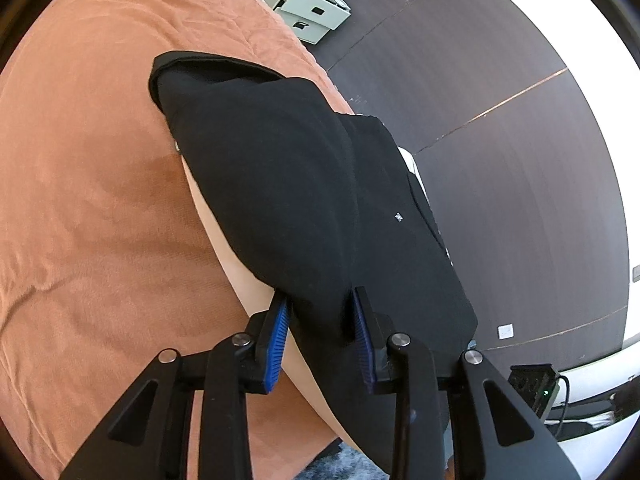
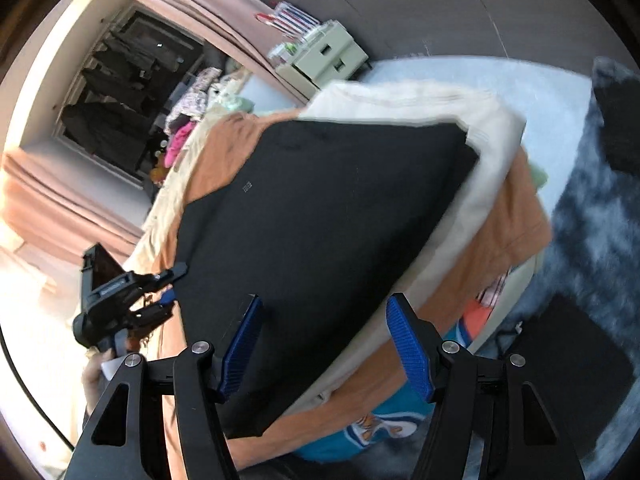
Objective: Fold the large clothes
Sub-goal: 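Lower the shirt onto the folded clothes stack and open both grippers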
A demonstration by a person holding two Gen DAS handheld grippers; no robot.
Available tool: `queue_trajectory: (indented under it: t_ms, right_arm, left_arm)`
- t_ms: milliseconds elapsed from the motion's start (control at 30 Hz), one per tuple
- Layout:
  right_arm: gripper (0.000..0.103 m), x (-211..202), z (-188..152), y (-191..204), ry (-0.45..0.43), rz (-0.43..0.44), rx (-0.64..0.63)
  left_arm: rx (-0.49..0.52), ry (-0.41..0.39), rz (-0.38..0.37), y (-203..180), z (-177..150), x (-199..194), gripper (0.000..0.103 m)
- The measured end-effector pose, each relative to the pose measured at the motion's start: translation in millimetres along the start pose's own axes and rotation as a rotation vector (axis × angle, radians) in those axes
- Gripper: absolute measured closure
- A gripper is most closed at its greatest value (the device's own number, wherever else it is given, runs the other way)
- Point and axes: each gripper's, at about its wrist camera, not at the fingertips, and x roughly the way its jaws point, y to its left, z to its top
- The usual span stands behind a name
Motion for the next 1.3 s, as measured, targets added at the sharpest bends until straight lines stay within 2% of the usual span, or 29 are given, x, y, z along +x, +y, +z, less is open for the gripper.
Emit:
queue_trajectory:
  t_ms: [67,167,233,300,433,533,767,833,867,1000,1100,1167,1233,1300]
  right_arm:
    - [0.039,11.6,-1.7,-3.3,0.005,0.018,0.045]
    - [0.055,19.1,-2.5,-4.5,-0.021,0.042,0.089]
    - [0.074,20.4,-0.2,-1.4,-0.042,0.051,0.098]
    - [0.082,21.5,3.7,1.8,-0.056,0.071,0.104]
    - [0.085,29.7,5.3,3.9,-0.072,0.057,0.122]
    - [0.088,29.1,6.7,3.5,-0.091,0.024,0.106]
    - [0.087,18.2,6.9,5.6,-0.121,-0.060,0.109]
    - [0.075,12.5,4.1,10.8,-0.127,-0.101,0.107]
    - [0.073,9.0,3.1,14.3,-0.128,-0.112,0.096]
    - [0.057,-7.3,-4.1,30.2,-0.126,-0.102,0.060]
    - [0.050,-19.5,-11.7,42.0,-0.134,-0.123,0.028]
    - [0.050,-27.1,-17.9,47.7,-0.130,-0.122,0.024]
    - [0.049,-34.3,-23.9,54.6,-0.131,-0.133,0.009]
    - [0.043,-41.1,-29.7,61.8,-0.136,-0.147,-0.009]
  left_arm:
    - [0.011,0.008,0.005,-1.2,3.8,4.0,0.071]
    - [0.028,0.011,0.016,-0.8,11.2,11.3,0.071]
    - [0.057,-0.003,0.030,-3.4,18.1,15.3,0.071]
    - [0.069,-0.009,0.045,-6.2,26.6,19.3,0.071]
    - [0.087,0.014,0.103,-15.4,33.2,20.3,0.071]
    - [0.117,0.008,0.109,-21.9,27.1,10.3,0.071]
    - [0.176,-0.008,0.093,-26.7,5.2,-21.1,0.071]
    - [0.205,-0.007,0.108,-28.7,-1.8,-29.8,0.071]
    - [0.221,-0.014,0.118,-30.0,-5.5,-34.1,0.071]
    - [0.253,-0.039,0.135,-32.7,-20.6,-54.3,0.069]
    - [0.271,-0.055,0.136,-36.5,-33.7,-71.9,0.068]
    - [0.289,-0.064,0.139,-39.0,-42.3,-85.7,0.057]
    - [0.309,-0.086,0.138,-41.7,-49.2,-98.2,0.030]
    - [0.330,-0.123,0.135,-44.5,-58.6,-115.7,0.027]
